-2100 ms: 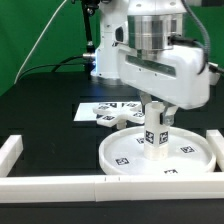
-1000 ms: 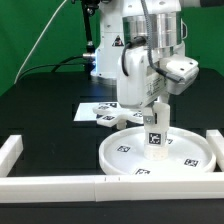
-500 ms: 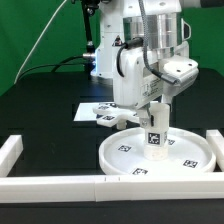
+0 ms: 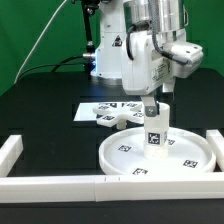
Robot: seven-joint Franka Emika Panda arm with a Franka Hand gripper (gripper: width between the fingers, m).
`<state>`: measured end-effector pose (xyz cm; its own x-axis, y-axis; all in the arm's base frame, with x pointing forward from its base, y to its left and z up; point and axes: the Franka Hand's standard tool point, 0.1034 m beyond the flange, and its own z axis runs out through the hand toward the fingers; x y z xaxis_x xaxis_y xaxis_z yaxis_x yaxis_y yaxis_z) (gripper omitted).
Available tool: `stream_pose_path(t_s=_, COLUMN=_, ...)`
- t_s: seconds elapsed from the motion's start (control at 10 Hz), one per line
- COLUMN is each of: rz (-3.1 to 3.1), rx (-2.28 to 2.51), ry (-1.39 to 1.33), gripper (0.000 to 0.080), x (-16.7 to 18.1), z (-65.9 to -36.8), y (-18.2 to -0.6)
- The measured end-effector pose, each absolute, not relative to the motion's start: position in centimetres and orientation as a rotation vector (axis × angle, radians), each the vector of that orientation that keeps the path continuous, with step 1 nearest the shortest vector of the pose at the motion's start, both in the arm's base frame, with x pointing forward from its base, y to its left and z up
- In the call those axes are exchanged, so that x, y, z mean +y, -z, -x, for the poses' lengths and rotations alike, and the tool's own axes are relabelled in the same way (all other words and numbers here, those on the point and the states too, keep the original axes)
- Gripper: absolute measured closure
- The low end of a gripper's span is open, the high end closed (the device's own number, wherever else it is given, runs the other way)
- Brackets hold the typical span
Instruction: Assemble round table
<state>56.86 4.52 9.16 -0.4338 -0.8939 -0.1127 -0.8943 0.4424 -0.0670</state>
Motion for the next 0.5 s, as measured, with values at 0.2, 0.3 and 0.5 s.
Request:
stream_pose_path(t_s=0.2, rz=1.597, rx=2.553, ry=-0.004, gripper=0.0151, x=4.54, z=-56.84, y=-9.09)
stream_pose_path(t_s=0.3, rz=1.599, rx=2.553, ry=-0.004, gripper=0.0151, x=4.54, z=-56.81, y=-9.04)
stream_pose_path(t_s=0.5, rz=1.602, rx=2.553, ry=-0.004, gripper=0.0151, x=4.54, z=-56.77, y=-8.94)
